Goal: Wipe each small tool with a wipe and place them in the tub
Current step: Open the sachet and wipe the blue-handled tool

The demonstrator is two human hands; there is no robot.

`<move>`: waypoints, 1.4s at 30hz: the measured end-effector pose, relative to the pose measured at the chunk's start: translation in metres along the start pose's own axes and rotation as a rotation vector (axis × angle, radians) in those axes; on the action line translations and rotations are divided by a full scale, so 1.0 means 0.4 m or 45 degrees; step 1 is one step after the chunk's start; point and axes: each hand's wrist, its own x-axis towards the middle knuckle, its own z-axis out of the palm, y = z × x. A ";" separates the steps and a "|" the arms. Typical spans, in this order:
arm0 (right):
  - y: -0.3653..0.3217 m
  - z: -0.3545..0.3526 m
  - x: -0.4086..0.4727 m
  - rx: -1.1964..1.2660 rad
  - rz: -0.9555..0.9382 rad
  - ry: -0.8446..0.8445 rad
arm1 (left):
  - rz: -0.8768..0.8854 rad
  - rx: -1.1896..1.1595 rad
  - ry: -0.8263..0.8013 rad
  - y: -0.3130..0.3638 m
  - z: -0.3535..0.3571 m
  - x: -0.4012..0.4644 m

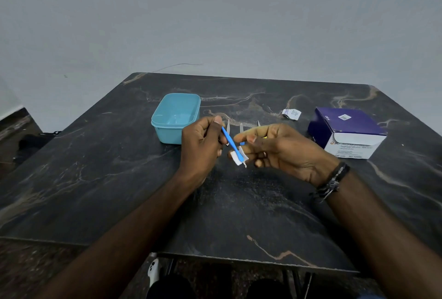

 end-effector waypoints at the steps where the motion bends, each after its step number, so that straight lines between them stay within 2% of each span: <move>1: -0.004 -0.004 -0.003 0.029 0.006 -0.029 | -0.001 0.009 0.002 0.000 0.000 0.000; 4: -0.008 -0.011 -0.010 0.070 -0.004 -0.086 | -0.001 0.013 -0.006 -0.001 -0.001 0.000; 10: 0.003 0.008 -0.002 -0.081 -0.057 0.030 | 0.020 0.017 -0.017 -0.005 0.000 0.003; 16: 0.009 0.015 -0.006 -0.197 -0.061 0.045 | 0.044 0.010 -0.024 -0.008 0.002 0.004; 24: 0.010 0.020 -0.004 -0.278 -0.007 -0.020 | 0.081 -0.039 -0.036 -0.005 0.004 -0.001; 28: 0.004 0.019 -0.010 -0.257 0.087 -0.144 | 0.107 -0.026 -0.015 -0.004 0.004 -0.004; 38: -0.001 0.033 -0.015 -0.225 0.021 -0.059 | 0.140 -0.011 0.028 -0.003 0.004 0.001; 42: -0.004 0.033 -0.016 -0.216 0.063 -0.103 | 0.141 0.007 0.049 -0.004 0.005 0.001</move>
